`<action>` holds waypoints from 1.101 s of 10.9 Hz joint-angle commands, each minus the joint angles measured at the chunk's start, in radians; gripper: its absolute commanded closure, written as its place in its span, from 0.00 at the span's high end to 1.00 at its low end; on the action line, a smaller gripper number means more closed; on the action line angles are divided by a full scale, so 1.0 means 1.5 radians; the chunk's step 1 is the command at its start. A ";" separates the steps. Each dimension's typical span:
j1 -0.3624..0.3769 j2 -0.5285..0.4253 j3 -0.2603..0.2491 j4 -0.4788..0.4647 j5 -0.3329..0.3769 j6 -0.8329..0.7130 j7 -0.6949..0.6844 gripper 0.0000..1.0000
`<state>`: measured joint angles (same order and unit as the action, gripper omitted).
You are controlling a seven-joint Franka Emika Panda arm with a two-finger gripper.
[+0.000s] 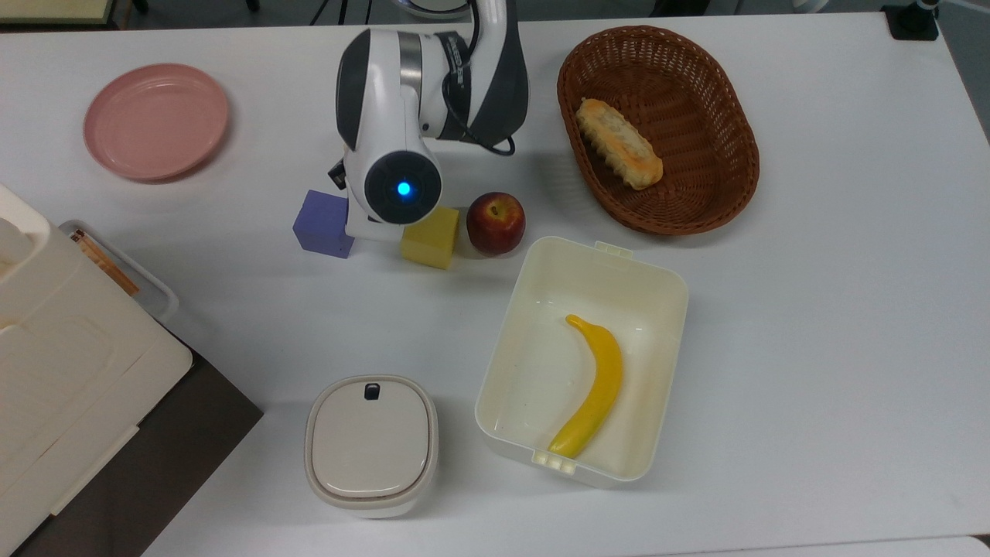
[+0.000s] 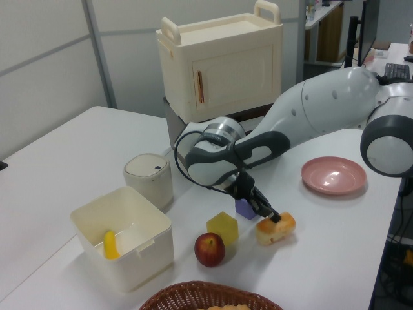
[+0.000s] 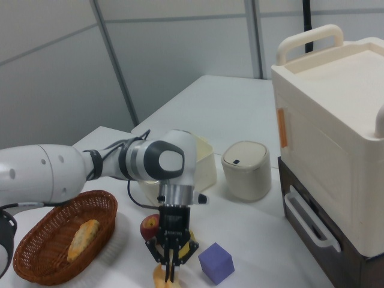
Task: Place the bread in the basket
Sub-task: 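Lift the bread roll and carry it over the wicker basket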
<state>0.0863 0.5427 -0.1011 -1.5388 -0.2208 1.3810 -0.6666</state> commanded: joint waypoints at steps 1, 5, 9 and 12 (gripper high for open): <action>0.016 -0.079 -0.003 -0.006 -0.002 -0.038 -0.013 0.00; 0.089 -0.094 -0.003 0.067 0.035 -0.123 0.020 0.00; 0.148 -0.136 -0.003 0.080 0.161 -0.128 0.151 0.00; 0.208 -0.138 -0.003 0.080 0.249 -0.095 0.271 0.00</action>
<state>0.3360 0.3567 -0.0974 -1.4034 0.0715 1.2041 -0.3912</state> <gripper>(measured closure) 0.952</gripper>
